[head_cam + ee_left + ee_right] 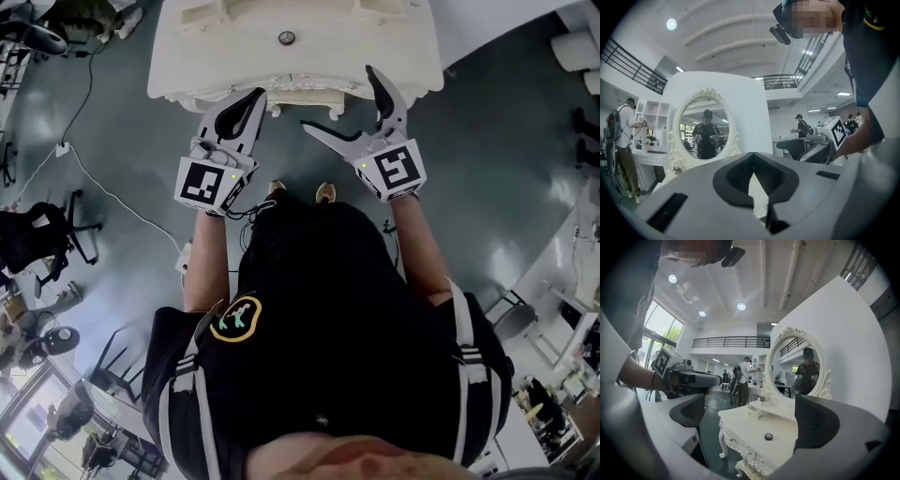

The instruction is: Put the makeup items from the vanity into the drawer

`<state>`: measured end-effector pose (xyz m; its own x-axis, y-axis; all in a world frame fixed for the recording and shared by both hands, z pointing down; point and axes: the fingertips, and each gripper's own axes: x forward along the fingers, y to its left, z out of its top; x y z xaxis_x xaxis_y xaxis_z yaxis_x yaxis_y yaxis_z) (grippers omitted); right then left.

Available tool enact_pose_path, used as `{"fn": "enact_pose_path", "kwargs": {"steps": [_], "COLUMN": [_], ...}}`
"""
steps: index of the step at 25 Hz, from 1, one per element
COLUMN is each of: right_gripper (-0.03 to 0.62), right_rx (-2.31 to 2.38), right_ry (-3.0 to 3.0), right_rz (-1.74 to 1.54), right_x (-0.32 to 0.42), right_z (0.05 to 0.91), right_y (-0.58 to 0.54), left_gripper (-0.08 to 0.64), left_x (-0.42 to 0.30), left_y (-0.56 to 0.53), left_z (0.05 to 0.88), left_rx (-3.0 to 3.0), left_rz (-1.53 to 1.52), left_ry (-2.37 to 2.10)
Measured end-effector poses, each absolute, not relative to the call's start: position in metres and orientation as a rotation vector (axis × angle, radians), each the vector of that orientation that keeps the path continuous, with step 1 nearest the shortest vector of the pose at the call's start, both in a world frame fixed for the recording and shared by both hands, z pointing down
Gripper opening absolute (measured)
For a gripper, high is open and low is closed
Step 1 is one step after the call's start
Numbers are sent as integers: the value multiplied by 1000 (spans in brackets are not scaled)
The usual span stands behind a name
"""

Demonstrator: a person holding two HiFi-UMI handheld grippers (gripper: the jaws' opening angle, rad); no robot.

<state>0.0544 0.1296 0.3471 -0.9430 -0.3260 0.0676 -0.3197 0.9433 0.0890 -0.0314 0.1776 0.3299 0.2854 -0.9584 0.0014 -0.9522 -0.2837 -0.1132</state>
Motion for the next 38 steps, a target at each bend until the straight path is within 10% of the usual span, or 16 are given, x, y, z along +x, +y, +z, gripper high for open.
{"fn": "enact_pose_path", "kwargs": {"steps": [38], "right_gripper": [598], "right_rx": [574], "right_ry": [-2923], "right_rz": [-86], "right_x": [-133], "right_z": [391], "right_y": [-47], "left_gripper": [18], "left_x": [-206], "left_y": [-30], "left_z": [385], "left_rx": [-2611], "left_rz": [-94], "left_ry": [1697]}}
